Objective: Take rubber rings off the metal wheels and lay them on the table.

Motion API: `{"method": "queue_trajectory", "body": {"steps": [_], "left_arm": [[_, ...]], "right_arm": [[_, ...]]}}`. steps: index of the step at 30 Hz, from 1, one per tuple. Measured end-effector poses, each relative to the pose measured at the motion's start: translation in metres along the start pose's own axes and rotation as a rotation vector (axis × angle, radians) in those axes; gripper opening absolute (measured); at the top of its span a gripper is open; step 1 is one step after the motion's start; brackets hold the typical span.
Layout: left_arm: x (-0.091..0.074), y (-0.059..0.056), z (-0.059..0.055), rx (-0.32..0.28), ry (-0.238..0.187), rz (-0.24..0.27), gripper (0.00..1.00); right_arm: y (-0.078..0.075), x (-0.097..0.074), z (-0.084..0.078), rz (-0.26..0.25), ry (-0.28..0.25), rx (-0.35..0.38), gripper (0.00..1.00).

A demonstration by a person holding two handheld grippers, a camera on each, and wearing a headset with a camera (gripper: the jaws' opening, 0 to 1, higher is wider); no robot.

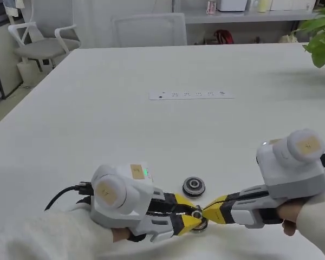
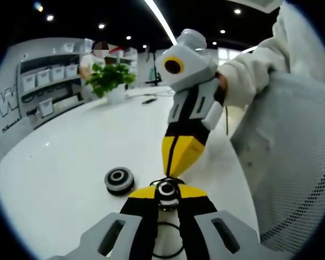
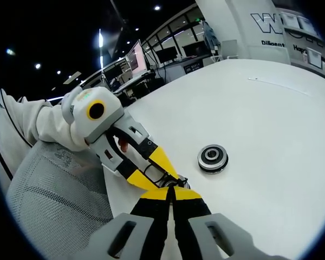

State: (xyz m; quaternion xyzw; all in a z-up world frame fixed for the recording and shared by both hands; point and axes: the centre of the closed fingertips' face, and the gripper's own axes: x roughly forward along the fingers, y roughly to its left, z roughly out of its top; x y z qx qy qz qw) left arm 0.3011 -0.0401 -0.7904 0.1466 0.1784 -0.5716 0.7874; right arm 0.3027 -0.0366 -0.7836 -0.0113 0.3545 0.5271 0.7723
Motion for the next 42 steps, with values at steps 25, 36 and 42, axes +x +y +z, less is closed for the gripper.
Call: {"method": "queue_trajectory", "body": {"steps": [25,36,42], "left_arm": [[0.001,-0.001,-0.001,-0.019,-0.004,0.006,0.14],[0.003,-0.002,0.0,0.011,-0.003,0.012,0.15],[0.003,-0.002,0.0,0.022,0.006,0.012,0.15]], "right_arm": [[0.002,-0.001,0.006,0.004,-0.035,0.019,0.0],[-0.002,-0.002,0.003,-0.001,-0.024,0.045,0.0],[-0.003,-0.003,0.002,-0.004,-0.024,0.052,0.0]]}}
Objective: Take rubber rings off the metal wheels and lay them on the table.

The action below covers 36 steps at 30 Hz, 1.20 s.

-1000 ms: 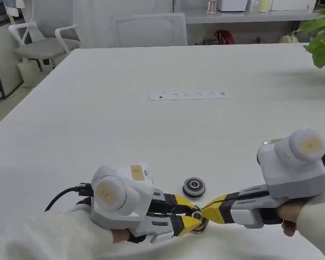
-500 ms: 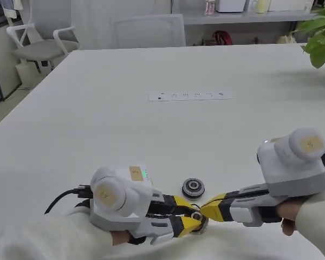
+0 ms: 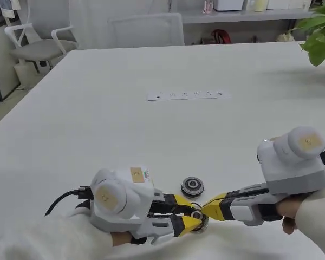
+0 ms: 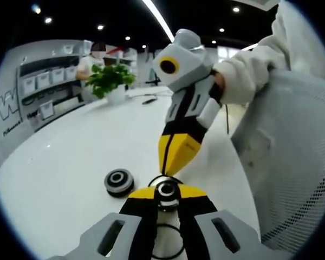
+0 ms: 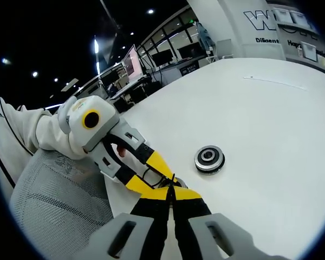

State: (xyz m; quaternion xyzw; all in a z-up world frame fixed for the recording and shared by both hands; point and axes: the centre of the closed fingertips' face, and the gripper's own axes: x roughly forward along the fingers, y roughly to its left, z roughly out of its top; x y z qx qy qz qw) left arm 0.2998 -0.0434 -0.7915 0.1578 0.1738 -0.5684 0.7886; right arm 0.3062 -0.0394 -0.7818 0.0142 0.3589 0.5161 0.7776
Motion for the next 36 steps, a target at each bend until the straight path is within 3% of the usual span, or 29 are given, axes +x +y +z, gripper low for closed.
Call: {"method": "queue_trajectory", "body": {"steps": [17,27,29,36], "left_arm": [[-0.001,0.0,0.001,0.048,0.034,0.006,0.16],[-0.005,-0.002,0.005,0.072,0.038,-0.002,0.22],[-0.006,-0.001,0.007,0.073,0.036,-0.001,0.22],[-0.017,0.012,0.023,0.051,-0.014,0.048,0.37]], "right_arm": [[-0.001,0.0,-0.001,-0.004,0.001,0.01,0.0],[-0.001,-0.001,0.001,-0.009,-0.006,0.017,0.0],[-0.001,-0.002,0.001,-0.01,-0.009,0.018,0.0],[0.002,-0.003,0.003,-0.012,-0.014,0.024,0.0]]}}
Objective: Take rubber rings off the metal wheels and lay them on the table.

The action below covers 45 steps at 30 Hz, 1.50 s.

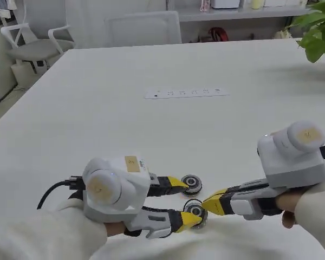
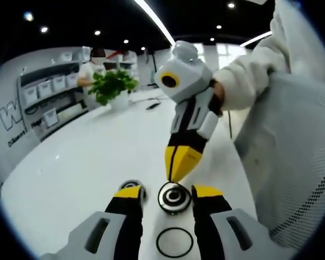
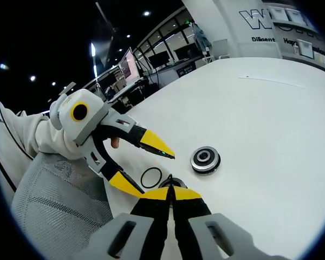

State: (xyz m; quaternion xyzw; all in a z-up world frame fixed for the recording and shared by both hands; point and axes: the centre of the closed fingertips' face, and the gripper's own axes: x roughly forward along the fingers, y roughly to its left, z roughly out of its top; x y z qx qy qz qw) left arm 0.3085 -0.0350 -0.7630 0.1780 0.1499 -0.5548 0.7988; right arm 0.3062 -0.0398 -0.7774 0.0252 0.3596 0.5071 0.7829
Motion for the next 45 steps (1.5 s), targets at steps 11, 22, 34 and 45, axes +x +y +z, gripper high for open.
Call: {"method": "queue_trajectory", "body": {"steps": [11,22,34,45], "left_arm": [[-0.015,0.012,0.004,-0.009,-0.008,0.039,0.56],[-0.031,0.015,0.01,-0.034,-0.013,0.028,0.73],[-0.046,0.022,0.007,-0.051,0.003,0.052,0.86],[-0.062,0.031,0.013,-0.071,-0.029,0.091,0.93]], "right_arm": [[0.005,-0.002,0.007,-0.001,-0.013,-0.033,0.0],[0.009,-0.006,0.021,0.008,-0.065,-0.022,0.0],[0.015,-0.006,0.032,0.025,-0.103,-0.006,0.0],[0.019,-0.008,0.042,0.045,-0.146,0.036,0.0]]}}
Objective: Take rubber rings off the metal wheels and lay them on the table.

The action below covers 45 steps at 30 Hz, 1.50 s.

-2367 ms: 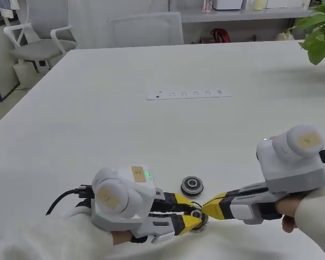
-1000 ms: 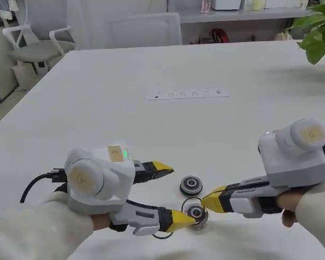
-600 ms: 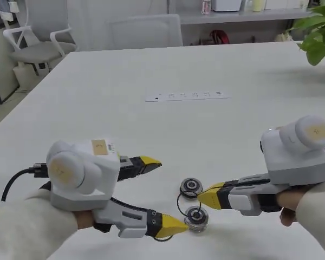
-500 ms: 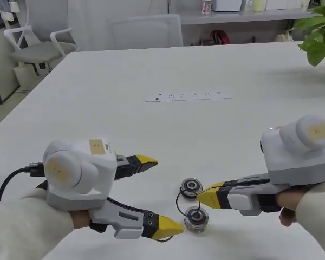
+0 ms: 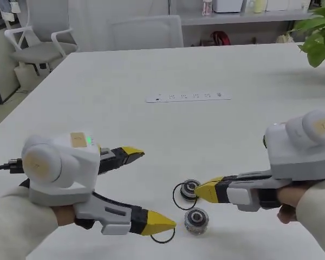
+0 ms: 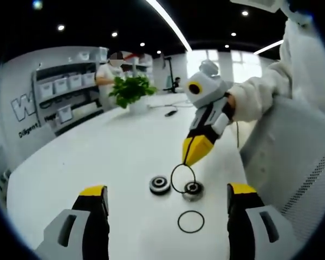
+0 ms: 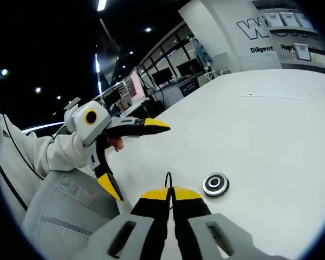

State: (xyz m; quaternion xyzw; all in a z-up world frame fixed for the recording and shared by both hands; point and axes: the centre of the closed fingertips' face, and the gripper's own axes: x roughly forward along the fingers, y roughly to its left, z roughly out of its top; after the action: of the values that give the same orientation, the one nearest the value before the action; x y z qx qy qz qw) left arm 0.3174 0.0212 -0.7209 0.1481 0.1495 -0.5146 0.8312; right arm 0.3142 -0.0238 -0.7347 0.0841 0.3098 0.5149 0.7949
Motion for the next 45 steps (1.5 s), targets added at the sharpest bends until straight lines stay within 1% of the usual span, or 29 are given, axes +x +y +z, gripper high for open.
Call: {"method": "queue_trajectory", "body": {"steps": [3,6,11,18,22,26,30,35,40,45], "left_arm": [[-0.004,0.0,0.001,-0.005,-0.005,0.009,0.97],[-0.006,-0.002,-0.001,-0.011,0.0,0.008,0.99],[-0.013,-0.006,-0.01,-0.015,0.029,0.008,0.99],[-0.021,-0.007,-0.02,-0.041,0.045,0.02,0.99],[-0.023,-0.008,-0.021,-0.049,0.047,0.017,0.98],[-0.024,-0.009,-0.022,-0.057,0.049,0.009,0.97],[-0.025,-0.012,-0.026,-0.063,0.06,-0.001,0.97],[-0.024,-0.015,-0.03,-0.061,0.075,-0.011,0.95],[-0.022,-0.021,-0.032,-0.055,0.088,-0.034,0.94],[-0.022,-0.021,-0.033,-0.056,0.092,-0.039,0.94]], "right_arm": [[0.0,-0.001,0.002,0.001,-0.007,0.004,0.0],[0.001,-0.001,0.003,0.002,-0.008,0.002,0.0],[0.004,0.0,0.006,0.008,-0.013,0.002,0.0],[0.011,0.003,0.007,0.021,-0.009,-0.007,0.0],[0.014,0.004,0.005,0.028,0.003,-0.018,0.0],[0.016,0.008,-0.001,0.029,0.029,-0.031,0.0],[0.019,0.011,-0.005,0.036,0.046,-0.041,0.0],[0.025,0.017,-0.014,0.047,0.085,-0.059,0.0],[0.027,0.021,-0.025,0.06,0.126,-0.078,0.0],[0.028,0.025,-0.033,0.062,0.155,-0.094,0.0]]}}
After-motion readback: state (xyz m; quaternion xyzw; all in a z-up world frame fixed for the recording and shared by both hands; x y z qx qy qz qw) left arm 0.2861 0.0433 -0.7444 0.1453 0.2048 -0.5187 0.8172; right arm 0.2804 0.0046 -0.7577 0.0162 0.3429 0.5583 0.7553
